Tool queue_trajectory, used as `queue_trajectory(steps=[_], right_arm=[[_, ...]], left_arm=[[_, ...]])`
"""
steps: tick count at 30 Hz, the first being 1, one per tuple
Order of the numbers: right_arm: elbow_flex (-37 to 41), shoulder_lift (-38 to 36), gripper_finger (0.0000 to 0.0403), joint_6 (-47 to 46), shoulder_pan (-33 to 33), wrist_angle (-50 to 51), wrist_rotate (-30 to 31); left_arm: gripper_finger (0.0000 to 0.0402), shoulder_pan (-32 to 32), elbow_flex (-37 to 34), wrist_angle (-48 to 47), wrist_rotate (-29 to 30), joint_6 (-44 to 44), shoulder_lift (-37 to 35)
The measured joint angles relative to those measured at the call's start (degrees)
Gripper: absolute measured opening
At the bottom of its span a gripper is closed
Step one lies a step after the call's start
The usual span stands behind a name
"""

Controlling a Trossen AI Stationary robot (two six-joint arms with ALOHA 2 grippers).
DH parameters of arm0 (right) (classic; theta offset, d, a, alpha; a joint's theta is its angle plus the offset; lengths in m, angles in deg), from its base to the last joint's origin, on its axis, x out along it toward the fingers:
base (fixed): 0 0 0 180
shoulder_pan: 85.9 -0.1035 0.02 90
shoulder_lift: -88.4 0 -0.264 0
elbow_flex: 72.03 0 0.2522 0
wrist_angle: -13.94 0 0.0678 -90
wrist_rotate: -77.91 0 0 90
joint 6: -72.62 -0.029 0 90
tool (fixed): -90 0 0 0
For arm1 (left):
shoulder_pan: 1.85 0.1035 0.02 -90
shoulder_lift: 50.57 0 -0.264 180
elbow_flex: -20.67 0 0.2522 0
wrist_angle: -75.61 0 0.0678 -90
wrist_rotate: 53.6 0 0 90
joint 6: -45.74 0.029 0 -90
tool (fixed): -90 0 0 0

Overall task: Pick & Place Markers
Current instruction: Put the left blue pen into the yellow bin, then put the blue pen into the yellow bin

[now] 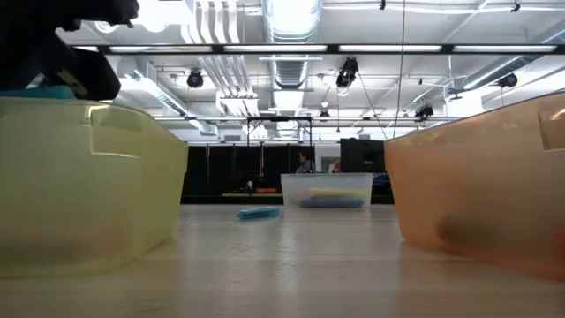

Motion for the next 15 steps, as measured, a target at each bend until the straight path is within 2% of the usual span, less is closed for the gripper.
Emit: queue_trajectory(steps=[3, 11, 15], right_arm=[[0.00, 0.00, 0.0071, 0.00, 0.02, -0.02, 0.01], [0.09, 0.02, 0.0077, -0.48, 0.02, -0.02, 0.00], [0.13, 0.09, 0.0071, -0.48, 0.02, 0.00, 0.00]], left_arm=[[0.0048, -0.04, -0.36, 0.59, 0.26, 0.02, 0.96], [0.0131, 0.14, -0.94, 0.83, 2.71, -0.05, 1.14], [0.0145, 0.25, -0.09, 0.50, 2.40, 0.09, 1.01]])
